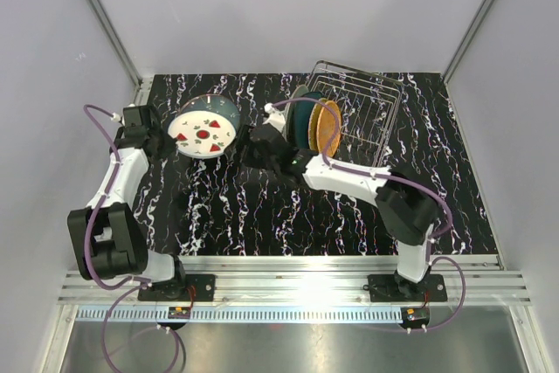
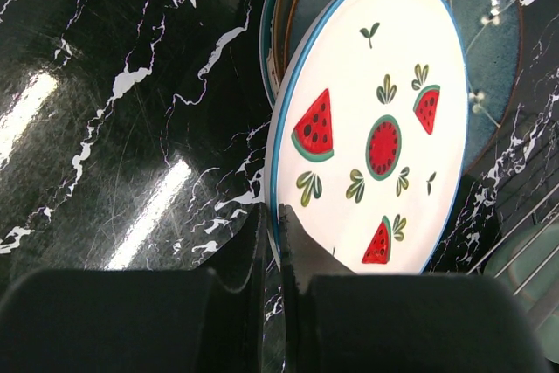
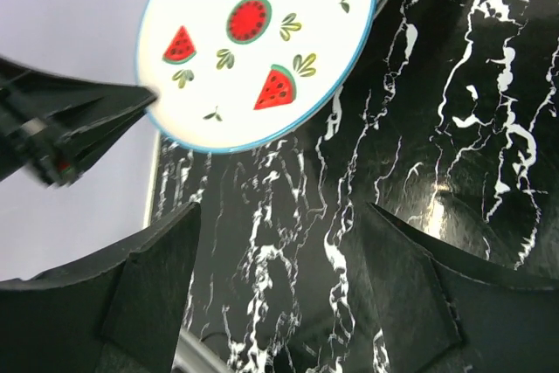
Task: Load the plates into the dish rack
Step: Pass the plate from the left arm to the right
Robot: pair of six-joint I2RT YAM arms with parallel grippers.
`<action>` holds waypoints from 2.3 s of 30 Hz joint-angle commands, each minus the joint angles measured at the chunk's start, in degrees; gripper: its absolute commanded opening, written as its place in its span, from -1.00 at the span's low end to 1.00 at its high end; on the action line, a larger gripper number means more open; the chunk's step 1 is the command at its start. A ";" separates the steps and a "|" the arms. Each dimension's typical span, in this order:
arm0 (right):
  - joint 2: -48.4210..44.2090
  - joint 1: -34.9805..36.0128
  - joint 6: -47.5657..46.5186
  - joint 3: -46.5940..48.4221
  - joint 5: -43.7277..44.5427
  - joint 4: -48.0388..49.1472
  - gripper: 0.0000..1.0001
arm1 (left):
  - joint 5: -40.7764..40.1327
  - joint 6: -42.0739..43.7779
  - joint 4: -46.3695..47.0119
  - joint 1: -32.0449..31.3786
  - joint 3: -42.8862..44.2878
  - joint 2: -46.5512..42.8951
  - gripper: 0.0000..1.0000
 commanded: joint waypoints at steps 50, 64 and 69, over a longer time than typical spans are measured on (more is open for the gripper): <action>27.01 -0.40 6.72 33.21 9.57 -8.13 0.35 | 18.65 0.24 6.19 4.56 0.94 4.22 -1.00; 24.11 -0.84 5.13 32.77 10.80 -5.84 -0.23 | 20.76 5.78 1.88 4.30 4.54 8.35 -1.00; 23.06 -0.93 3.03 33.39 10.98 -5.76 -0.48 | 20.32 7.01 1.18 3.95 5.07 8.08 -1.00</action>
